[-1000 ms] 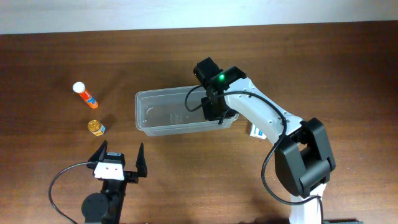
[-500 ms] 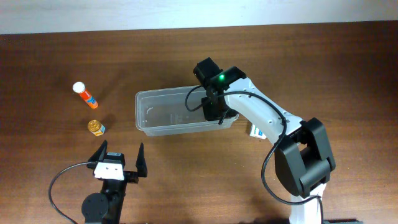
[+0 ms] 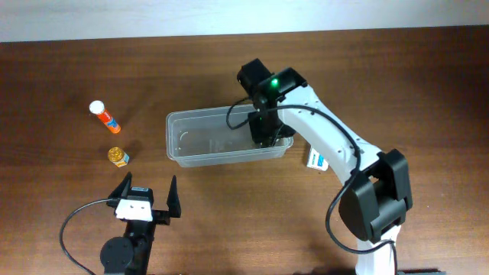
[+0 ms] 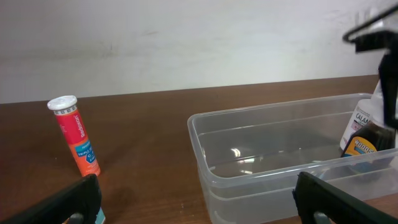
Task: Pack container
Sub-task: 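Lower the dark bottle beside the white bottle and release, then move the right gripper to the Panadol box and grasp it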
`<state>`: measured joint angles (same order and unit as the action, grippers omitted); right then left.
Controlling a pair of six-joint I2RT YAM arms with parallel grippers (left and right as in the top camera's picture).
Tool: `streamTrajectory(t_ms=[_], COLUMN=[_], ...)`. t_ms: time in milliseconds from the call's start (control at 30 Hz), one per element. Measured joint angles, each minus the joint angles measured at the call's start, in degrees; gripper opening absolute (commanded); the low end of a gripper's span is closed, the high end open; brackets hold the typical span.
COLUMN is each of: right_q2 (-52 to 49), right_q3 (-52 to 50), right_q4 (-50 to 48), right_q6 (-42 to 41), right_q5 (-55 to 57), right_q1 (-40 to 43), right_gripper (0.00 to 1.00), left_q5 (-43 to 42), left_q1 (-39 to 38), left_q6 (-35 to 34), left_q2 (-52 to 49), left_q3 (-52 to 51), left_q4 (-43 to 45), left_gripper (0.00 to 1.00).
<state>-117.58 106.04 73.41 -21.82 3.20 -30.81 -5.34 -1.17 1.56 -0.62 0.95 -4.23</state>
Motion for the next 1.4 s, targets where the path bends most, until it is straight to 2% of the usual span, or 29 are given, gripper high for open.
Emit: streamTrajectory(t_ms=[67, 300, 600, 800, 1100, 1400], right_q2=[0.3, 3.5, 5.6, 5.6, 5.6, 5.6], right_q3=[2.9, 14.9, 16.7, 8.9, -10.9, -21.7], right_q4=[3.0, 13.7, 19.2, 14.2, -2.3, -13.0], right_q6=[0.0, 0.8, 0.8, 0.9, 1.1, 1.1], right_q5=[0.0, 0.0, 0.0, -0.1, -4.9, -8.1], right_q1=[0.0, 2.1, 15.8, 20.5, 21.0, 22.9], right_gripper=[0.59, 0.69, 0.78, 0.77, 0.77, 0.77], left_q5=[0.0, 0.0, 0.0, 0.0, 0.0, 0.0], left_q1=[0.0, 0.0, 0.0, 0.0, 0.0, 0.0], left_q6=[0.0, 0.0, 0.0, 0.0, 0.0, 0.0], left_q2=[0.0, 0.0, 0.0, 0.0, 0.0, 0.0], left_q3=[0.0, 0.0, 0.0, 0.0, 0.0, 0.0], left_q4=[0.0, 0.0, 0.0, 0.0, 0.0, 0.0], left_gripper=[0.99, 0.99, 0.99, 0.99, 0.99, 0.99])
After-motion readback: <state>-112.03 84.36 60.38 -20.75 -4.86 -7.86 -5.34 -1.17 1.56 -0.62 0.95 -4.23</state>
